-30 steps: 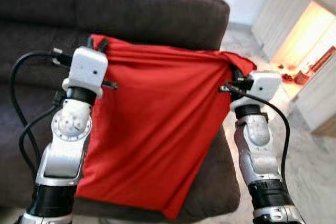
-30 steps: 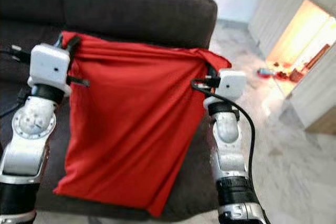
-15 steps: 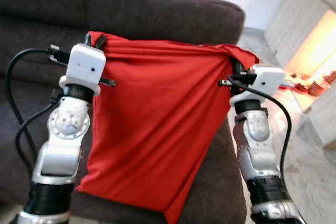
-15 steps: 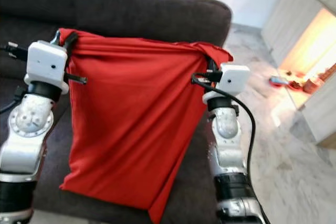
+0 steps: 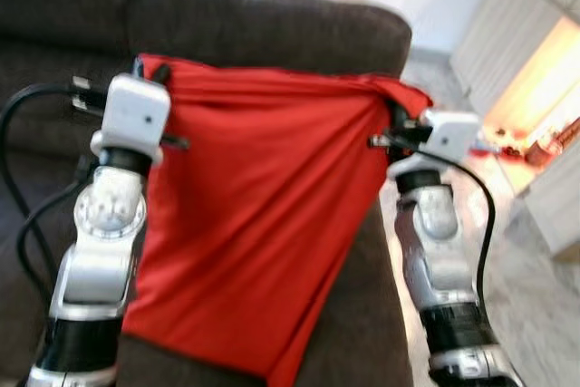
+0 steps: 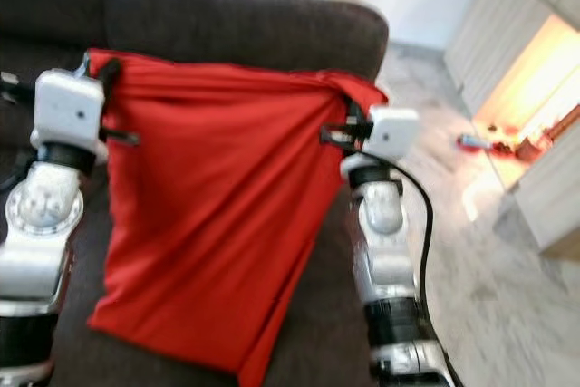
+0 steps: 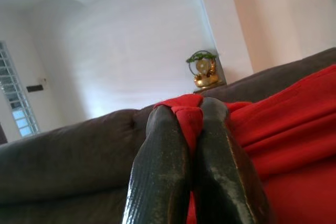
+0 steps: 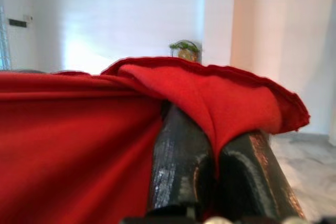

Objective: Move the pillow to the sofa from floor

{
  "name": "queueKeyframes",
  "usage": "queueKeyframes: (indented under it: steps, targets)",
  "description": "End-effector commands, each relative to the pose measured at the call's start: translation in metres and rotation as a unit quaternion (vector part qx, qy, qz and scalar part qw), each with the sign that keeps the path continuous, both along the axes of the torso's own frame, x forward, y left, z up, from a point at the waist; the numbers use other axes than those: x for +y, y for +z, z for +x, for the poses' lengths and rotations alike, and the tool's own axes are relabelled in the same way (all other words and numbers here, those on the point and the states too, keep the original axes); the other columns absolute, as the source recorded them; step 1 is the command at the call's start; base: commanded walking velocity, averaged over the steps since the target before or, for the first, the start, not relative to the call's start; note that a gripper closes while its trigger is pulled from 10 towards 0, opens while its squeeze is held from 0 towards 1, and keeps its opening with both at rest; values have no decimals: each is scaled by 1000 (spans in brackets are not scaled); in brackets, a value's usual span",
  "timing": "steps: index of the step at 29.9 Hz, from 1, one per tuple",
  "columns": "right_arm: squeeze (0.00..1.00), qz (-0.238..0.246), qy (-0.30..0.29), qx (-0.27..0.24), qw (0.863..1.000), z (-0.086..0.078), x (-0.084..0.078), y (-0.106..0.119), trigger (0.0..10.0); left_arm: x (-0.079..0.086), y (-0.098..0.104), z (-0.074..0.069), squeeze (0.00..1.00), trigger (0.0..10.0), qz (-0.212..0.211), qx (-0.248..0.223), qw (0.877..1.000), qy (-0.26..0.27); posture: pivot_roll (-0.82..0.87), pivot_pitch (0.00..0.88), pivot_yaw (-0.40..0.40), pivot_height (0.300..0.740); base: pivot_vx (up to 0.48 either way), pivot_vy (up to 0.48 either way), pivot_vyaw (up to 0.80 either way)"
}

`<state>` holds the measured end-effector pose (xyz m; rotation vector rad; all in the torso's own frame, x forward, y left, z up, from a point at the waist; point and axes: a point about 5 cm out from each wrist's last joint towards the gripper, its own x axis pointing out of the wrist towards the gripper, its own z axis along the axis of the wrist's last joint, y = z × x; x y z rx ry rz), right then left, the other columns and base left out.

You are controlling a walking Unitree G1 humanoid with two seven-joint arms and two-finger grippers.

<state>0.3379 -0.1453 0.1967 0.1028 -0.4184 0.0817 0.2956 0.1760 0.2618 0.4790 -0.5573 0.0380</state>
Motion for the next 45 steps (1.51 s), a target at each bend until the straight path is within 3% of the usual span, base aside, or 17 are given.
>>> queueKeyframes:
  steps: [1,7,10,12,15,20,32,43,44,45]
  targets:
    - [0,14,-8,-22,1000,0,-12,11,10000,2,1,-3,0,10000,-1,-6,1000,4,228,0,-170,740,0,0,0]
    - [0,-13,42,7,999,4,4,3,10000,5,-8,0,0,10000,-2,22,1000,9,229,0,-174,740,0,0,0]
    - [0,-25,73,35,996,5,10,-11,10000,6,-26,3,0,10000,9,76,997,8,230,0,-179,740,0,0,0]
    - [0,-29,78,39,996,4,11,-13,10000,6,-28,3,0,10000,11,82,997,7,228,0,-179,740,0,0,0]
    - [0,-73,105,71,989,2,18,-31,10000,9,-45,5,0,10000,18,122,992,16,228,0,-184,740,0,0,0]
    - [0,-67,112,108,986,0,18,-50,10000,13,-58,6,0,10000,25,156,987,32,230,0,-185,740,0,0,0]
    - [0,-64,121,145,980,-4,17,-74,10000,15,-94,6,0,10000,32,238,969,50,222,0,-186,740,0,0,0]
    - [0,-62,123,155,978,-6,18,-81,10000,16,-102,6,0,10000,20,247,966,67,217,0,-187,740,0,0,0]
    - [0,-61,124,155,978,-6,18,-81,10000,17,-102,6,47,10000,20,247,966,68,217,0,-186,740,0,0,0]
    - [0,-60,124,155,978,-6,18,-80,10000,17,-102,6,890,10000,20,246,966,71,217,0,-186,740,0,0,0]
